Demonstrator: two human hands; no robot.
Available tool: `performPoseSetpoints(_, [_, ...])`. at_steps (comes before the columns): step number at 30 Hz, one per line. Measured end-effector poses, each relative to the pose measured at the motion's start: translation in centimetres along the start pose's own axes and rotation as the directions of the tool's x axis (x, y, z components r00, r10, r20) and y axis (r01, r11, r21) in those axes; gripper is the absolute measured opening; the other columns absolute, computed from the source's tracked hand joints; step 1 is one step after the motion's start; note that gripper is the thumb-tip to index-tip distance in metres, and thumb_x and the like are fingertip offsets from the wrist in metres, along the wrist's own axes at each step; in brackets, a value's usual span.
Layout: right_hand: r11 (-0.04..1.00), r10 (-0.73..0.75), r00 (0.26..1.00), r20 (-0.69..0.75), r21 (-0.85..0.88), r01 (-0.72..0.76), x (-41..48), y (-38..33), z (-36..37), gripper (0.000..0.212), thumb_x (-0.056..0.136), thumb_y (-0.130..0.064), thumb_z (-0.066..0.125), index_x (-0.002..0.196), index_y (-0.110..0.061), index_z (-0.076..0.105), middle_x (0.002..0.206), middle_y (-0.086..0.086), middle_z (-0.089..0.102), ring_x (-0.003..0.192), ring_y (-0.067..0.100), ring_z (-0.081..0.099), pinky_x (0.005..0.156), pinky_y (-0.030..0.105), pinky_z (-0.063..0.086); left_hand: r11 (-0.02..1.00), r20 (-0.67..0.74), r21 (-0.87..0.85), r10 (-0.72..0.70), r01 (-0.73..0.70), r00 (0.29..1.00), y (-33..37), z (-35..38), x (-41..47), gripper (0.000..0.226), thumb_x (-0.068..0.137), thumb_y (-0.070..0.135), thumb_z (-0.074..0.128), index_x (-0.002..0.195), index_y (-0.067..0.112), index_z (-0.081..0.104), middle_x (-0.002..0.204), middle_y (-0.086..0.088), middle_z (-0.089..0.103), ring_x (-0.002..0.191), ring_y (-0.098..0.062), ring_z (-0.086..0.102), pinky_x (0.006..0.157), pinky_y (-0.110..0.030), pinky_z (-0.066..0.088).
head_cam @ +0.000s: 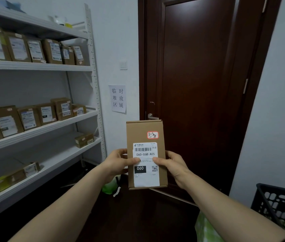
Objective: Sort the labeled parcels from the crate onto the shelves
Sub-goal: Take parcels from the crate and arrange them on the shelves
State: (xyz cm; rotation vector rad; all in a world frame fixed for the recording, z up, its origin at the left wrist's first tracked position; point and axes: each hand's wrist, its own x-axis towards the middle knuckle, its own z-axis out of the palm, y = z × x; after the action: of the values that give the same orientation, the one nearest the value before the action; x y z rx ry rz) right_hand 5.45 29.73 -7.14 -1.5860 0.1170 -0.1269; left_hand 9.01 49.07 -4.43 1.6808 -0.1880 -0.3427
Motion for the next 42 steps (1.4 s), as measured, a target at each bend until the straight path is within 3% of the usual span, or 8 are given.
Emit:
performPoseSetpoints(11, [0.999, -0.031, 0.993, 0.117, -0.018, 0.033, -0.1, -0.3, 4.7, 0.032, 0.084, -0.014, 0.069, 0.114, -0.013, 0.059, 0.09, -0.001, 0.072, 0.071, 0.006, 0.07, 0.052, 0.016, 0.05, 0.999, -0.141, 0.045, -0.018, 0.024, 0.99, -0.8, -3.8, -3.1, 0.038, 0.082, 0.014, 0.072, 0.115, 0.016, 0.053, 0.11, -0.006, 0.067, 0.1, -0.02, 0.066, 0.092, -0.041, 0.053])
performPoseSetpoints(15, [0.999, 0.003, 0.981, 0.195, -0.037, 0.005, -0.7, 1.1, 7.2, 0.028, 0.081, -0.022, 0.074, 0.105, -0.017, 0.061, 0.09, 0.001, 0.072, 0.076, 0.011, 0.07, 0.056, 0.018, 0.05, 0.991, -0.204, 0.101, -0.064, 0.085, 0.977, -2.5, -5.2, -5.5, 0.04, 0.081, 0.021, 0.073, 0.116, 0.018, 0.054, 0.11, -0.003, 0.067, 0.101, -0.019, 0.065, 0.092, -0.041, 0.052])
performPoseSetpoints(19, [0.995, 0.056, 0.959, 0.278, -0.094, -0.03, -1.0, 2.9, 9.8, 0.033, 0.079, -0.02, 0.075, 0.109, -0.012, 0.063, 0.094, 0.007, 0.073, 0.083, 0.021, 0.072, 0.072, 0.035, 0.058, 0.99, -0.273, 0.042, -0.117, 0.133, 0.955, -4.8, -6.3, -8.1, 0.027, 0.085, 0.02, 0.069, 0.106, 0.022, 0.052, 0.102, 0.002, 0.068, 0.094, -0.014, 0.066, 0.086, -0.035, 0.054])
performPoseSetpoints(22, [0.988, 0.099, 0.939, 0.329, -0.147, -0.053, -1.5, 4.4, 11.7, 0.027, 0.083, -0.018, 0.071, 0.108, -0.011, 0.064, 0.091, 0.006, 0.073, 0.08, 0.019, 0.071, 0.066, 0.029, 0.055, 0.985, -0.328, 0.025, -0.155, 0.172, 0.932, -6.8, -7.2, -9.9, 0.021, 0.086, 0.022, 0.069, 0.098, 0.027, 0.053, 0.099, 0.006, 0.067, 0.096, -0.014, 0.064, 0.094, -0.039, 0.05])
performPoseSetpoints(25, [0.983, 0.137, 0.931, 0.339, -0.166, -0.084, -2.0, 6.2, 13.3, 0.021, 0.085, -0.014, 0.067, 0.105, -0.006, 0.065, 0.088, 0.005, 0.073, 0.076, 0.018, 0.071, 0.061, 0.026, 0.053, 0.98, -0.371, 0.014, -0.178, 0.197, 0.911, -8.4, -7.7, -11.0, 0.019, 0.087, 0.021, 0.068, 0.094, 0.027, 0.052, 0.093, 0.008, 0.065, 0.089, -0.009, 0.062, 0.082, -0.03, 0.05])
performPoseSetpoints(30, [0.978, 0.184, 0.907, 0.378, -0.164, -0.13, -2.3, 8.5, 15.5, 0.031, 0.077, -0.019, 0.077, 0.104, -0.008, 0.066, 0.09, 0.009, 0.074, 0.077, 0.022, 0.072, 0.065, 0.032, 0.058, 0.97, -0.411, 0.003, -0.22, 0.242, 0.885, -10.6, -8.7, -12.1, 0.016, 0.089, 0.021, 0.065, 0.095, 0.026, 0.052, 0.091, 0.009, 0.065, 0.084, -0.006, 0.062, 0.071, -0.023, 0.049])
performPoseSetpoints(35, [0.967, 0.213, 0.877, 0.431, -0.219, -0.127, -1.3, 9.4, 18.0, 0.029, 0.084, -0.022, 0.071, 0.109, -0.011, 0.063, 0.094, 0.006, 0.073, 0.08, 0.017, 0.071, 0.067, 0.027, 0.057, 0.959, -0.438, -0.022, -0.264, 0.284, 0.859, -12.4, -11.1, -11.6, 0.014, 0.088, 0.021, 0.066, 0.096, 0.025, 0.056, 0.096, 0.005, 0.067, 0.092, -0.011, 0.064, 0.087, -0.034, 0.051])
performPoseSetpoints(42, [0.949, 0.282, 0.87, 0.404, -0.252, -0.19, 2.1, 9.7, 23.4, 0.016, 0.089, -0.016, 0.059, 0.1, -0.007, 0.066, 0.084, 0.0, 0.07, 0.075, 0.011, 0.066, 0.058, 0.019, 0.049, 0.946, -0.424, -0.049, -0.311, 0.321, 0.851, -13.8, -17.3, -8.9, 0.031, 0.085, 0.021, 0.07, 0.113, 0.016, 0.058, 0.104, -0.001, 0.07, 0.098, -0.017, 0.065, 0.094, -0.044, 0.05])
